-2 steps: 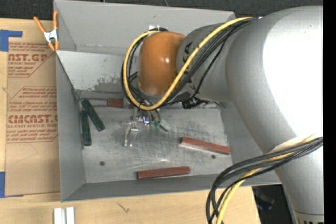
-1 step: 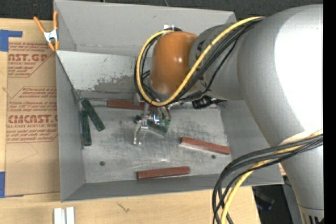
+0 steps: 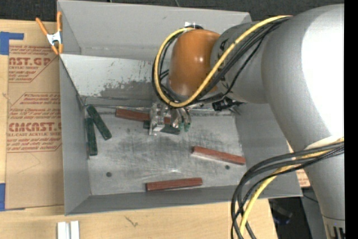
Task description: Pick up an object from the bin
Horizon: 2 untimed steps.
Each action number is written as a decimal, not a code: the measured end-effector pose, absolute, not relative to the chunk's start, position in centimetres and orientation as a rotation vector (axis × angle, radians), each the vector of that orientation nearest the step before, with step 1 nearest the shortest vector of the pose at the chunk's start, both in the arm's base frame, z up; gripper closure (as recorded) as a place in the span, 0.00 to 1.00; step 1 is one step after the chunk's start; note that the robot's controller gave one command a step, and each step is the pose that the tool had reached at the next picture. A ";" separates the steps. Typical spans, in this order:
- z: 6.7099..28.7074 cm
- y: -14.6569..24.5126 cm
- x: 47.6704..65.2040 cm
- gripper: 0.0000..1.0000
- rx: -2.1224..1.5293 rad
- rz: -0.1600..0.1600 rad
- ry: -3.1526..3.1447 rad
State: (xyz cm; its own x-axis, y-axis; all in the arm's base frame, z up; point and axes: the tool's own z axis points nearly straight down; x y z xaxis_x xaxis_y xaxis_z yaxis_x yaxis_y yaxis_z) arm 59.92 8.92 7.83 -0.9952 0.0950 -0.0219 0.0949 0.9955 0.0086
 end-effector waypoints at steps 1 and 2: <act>7.8 8.9 59.9 1.00 0.149 0.012 3.116; 13.3 9.9 58.9 1.00 0.138 0.001 3.141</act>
Offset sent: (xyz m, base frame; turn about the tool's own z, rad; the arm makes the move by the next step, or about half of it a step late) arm -0.0116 0.0215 0.1210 -0.0135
